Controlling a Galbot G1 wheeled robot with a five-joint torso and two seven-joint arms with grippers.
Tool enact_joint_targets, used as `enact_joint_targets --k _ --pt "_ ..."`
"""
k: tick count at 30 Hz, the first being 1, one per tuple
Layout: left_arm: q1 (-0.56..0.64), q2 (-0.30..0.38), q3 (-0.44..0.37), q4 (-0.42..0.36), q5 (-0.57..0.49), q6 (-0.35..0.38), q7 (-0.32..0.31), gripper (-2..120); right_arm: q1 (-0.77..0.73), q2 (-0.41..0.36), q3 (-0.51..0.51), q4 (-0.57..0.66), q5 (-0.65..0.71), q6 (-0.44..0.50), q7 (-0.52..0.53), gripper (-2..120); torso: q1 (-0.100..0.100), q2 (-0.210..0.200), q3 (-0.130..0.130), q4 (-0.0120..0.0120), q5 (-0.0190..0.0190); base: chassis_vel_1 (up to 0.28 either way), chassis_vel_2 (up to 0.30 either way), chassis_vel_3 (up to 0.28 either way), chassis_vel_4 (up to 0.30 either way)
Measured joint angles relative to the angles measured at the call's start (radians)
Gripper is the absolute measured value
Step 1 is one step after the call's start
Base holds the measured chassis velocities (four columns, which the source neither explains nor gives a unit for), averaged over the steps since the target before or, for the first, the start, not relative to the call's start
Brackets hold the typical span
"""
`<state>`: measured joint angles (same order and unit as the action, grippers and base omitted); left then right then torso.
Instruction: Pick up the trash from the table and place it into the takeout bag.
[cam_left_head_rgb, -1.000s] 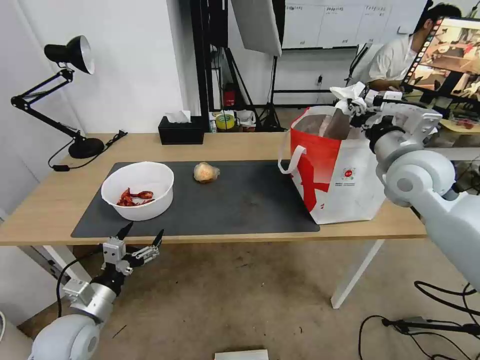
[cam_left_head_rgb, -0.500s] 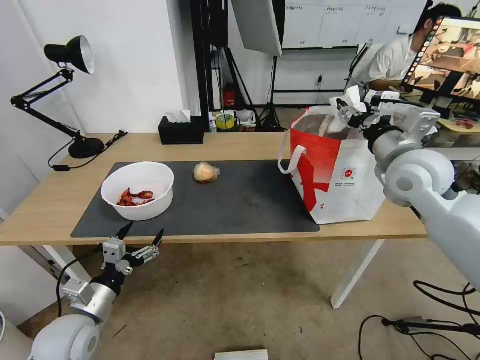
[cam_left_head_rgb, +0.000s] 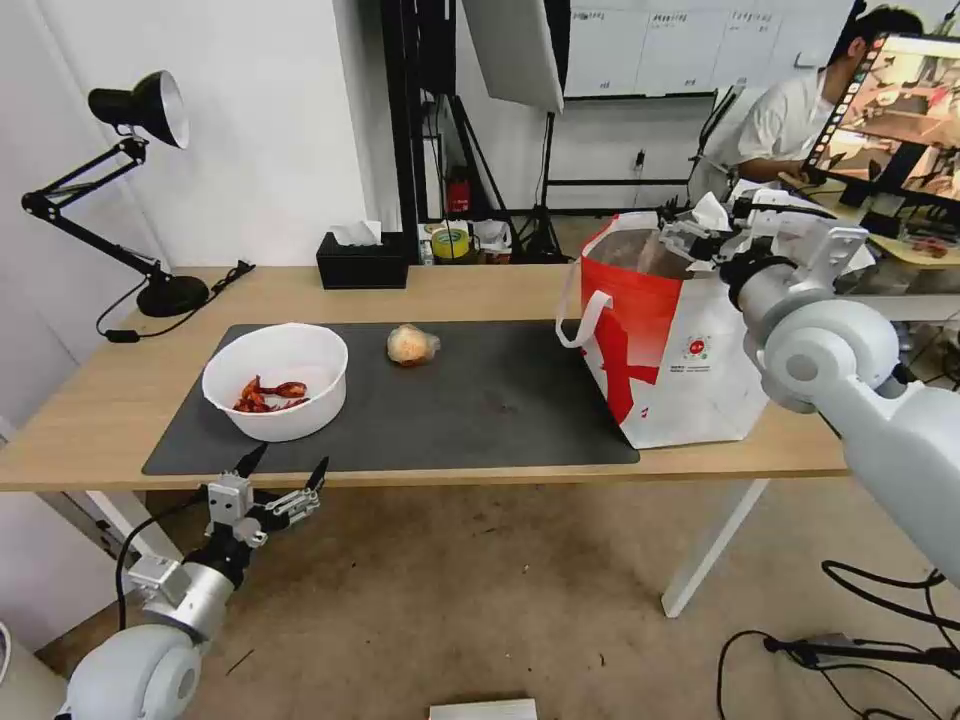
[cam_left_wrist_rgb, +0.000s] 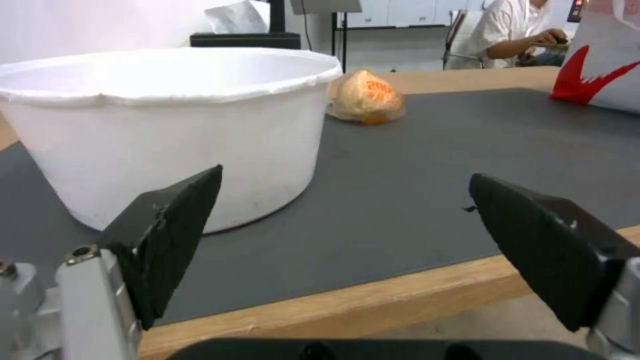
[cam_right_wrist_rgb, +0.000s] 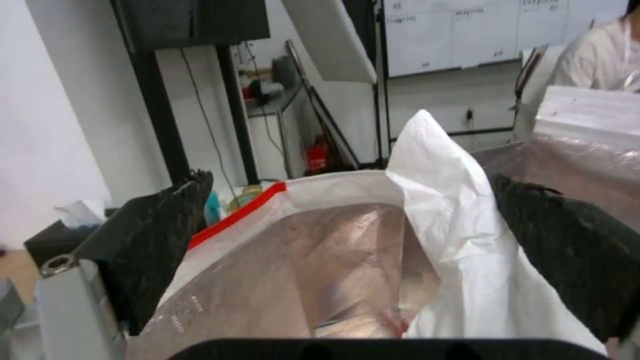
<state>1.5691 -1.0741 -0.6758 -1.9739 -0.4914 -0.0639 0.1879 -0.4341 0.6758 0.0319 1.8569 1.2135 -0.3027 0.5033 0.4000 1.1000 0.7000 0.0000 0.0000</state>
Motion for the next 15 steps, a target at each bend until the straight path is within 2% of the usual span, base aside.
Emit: enact_joint_targets --k 1,3,5,6,7,8,11,12,13,14,15 --pt "0.000 0.000 0.000 0.002 0.000 0.000 0.000 100 0.018 0.001 -0.001 0.002 0.080 -0.034 0.024 100 0.000 0.000 0.000 0.0000 -0.0001 0.000 0.000 0.000 0.000" --pt "-0.001 0.000 0.000 0.002 0.000 0.000 0.000 100 0.025 0.002 -0.002 0.005 0.114 -0.052 0.036 100 0.000 0.000 0.000 -0.0001 0.0000 0.000 0.000 0.000 0.000" --pt "-0.003 0.001 0.000 0.004 0.000 0.000 0.000 100 0.065 0.009 -0.002 0.020 0.259 -0.147 0.134 100 0.000 0.000 0.000 0.0000 -0.0002 0.000 0.000 0.000 0.000" --pt "-0.003 0.001 0.000 0.005 0.000 0.000 0.000 100 0.071 0.011 -0.002 0.021 0.275 -0.158 0.148 100 0.000 0.000 0.000 0.0000 -0.0001 0.000 0.000 0.000 0.000" --pt "-0.003 0.001 0.000 0.005 0.000 0.000 0.000 100 0.071 0.011 -0.002 0.021 0.275 -0.158 0.148 100 0.000 0.000 0.000 0.0000 -0.0001 0.000 0.000 0.000 0.000" --pt "-0.005 0.002 0.000 0.005 0.000 0.000 0.000 100 0.091 0.013 -0.011 0.021 0.280 -0.198 0.160 100 0.000 0.000 0.000 0.0001 -0.0002 0.000 0.000 0.000 0.000" --pt "-0.007 0.003 0.001 0.007 0.000 0.000 0.000 100 0.102 0.002 -0.036 -0.002 0.050 -0.202 0.013 100 0.000 0.000 0.000 -0.0003 0.0003 0.000 0.000 0.000 0.000" --pt "-0.007 0.003 0.001 0.007 0.000 0.000 0.000 100 0.102 0.002 -0.036 -0.002 0.050 -0.202 0.013 100 0.000 0.000 0.000 -0.0003 0.0003 0.000 0.000 0.000 0.000" --pt "-0.008 0.003 0.002 0.007 -0.001 0.000 0.000 100 0.110 0.004 -0.037 0.007 0.108 -0.206 0.038 100 0.000 0.000 0.000 -0.0005 0.0005 0.000 0.000 0.000 0.000" --pt "-0.008 0.003 0.002 0.008 -0.001 0.000 0.000 100 0.141 0.023 -0.031 0.027 0.295 -0.224 0.210 100 0.000 0.000 0.000 -0.0003 0.0002 0.000 0.000 0.000 0.000" --pt "-0.008 0.003 0.002 0.008 -0.001 0.000 0.000 100 0.141 0.023 -0.031 0.027 0.295 -0.224 0.210 100 0.000 0.000 0.000 -0.0003 0.0002 0.000 0.000 0.000 0.000"
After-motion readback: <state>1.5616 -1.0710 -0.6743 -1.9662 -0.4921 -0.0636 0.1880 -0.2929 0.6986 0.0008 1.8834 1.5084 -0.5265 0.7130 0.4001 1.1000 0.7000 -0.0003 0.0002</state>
